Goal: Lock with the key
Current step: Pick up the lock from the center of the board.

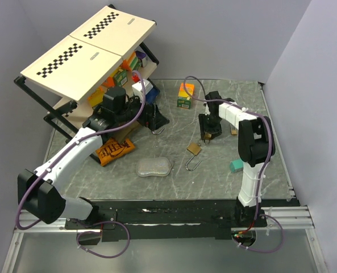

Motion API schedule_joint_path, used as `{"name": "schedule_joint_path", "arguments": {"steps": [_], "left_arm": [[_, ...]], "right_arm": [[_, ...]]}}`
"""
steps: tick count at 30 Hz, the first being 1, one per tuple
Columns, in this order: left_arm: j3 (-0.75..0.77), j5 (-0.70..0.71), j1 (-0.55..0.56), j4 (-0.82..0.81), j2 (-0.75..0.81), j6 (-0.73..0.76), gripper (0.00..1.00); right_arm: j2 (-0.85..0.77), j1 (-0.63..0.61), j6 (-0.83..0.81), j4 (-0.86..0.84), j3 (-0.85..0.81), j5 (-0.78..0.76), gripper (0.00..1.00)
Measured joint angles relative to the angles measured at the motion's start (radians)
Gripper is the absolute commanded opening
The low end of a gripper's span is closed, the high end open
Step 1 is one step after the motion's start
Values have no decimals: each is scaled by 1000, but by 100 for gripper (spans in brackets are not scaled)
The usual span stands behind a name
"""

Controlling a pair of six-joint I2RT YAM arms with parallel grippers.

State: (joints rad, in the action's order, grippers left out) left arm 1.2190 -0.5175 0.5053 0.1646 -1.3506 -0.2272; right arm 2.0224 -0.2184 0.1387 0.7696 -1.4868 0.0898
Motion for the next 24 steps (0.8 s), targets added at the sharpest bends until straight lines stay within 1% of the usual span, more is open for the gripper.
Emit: {"name": "schedule_joint_path", "arguments": {"steps": [1, 9, 18, 24], "left_arm": [[0, 0, 0, 0, 0, 0, 96], [-11, 3, 0, -2, 12, 0, 96], [-20, 10, 0, -2, 22, 1, 96], [-22, 11, -1, -2, 29, 5, 96]], "right_arm": [[3, -1, 2, 0, 0, -3, 54], [46, -6, 21, 22, -38, -38, 50], [121, -6, 48, 73, -153, -113, 59], [123, -6, 56, 78, -158, -128, 59]]}}
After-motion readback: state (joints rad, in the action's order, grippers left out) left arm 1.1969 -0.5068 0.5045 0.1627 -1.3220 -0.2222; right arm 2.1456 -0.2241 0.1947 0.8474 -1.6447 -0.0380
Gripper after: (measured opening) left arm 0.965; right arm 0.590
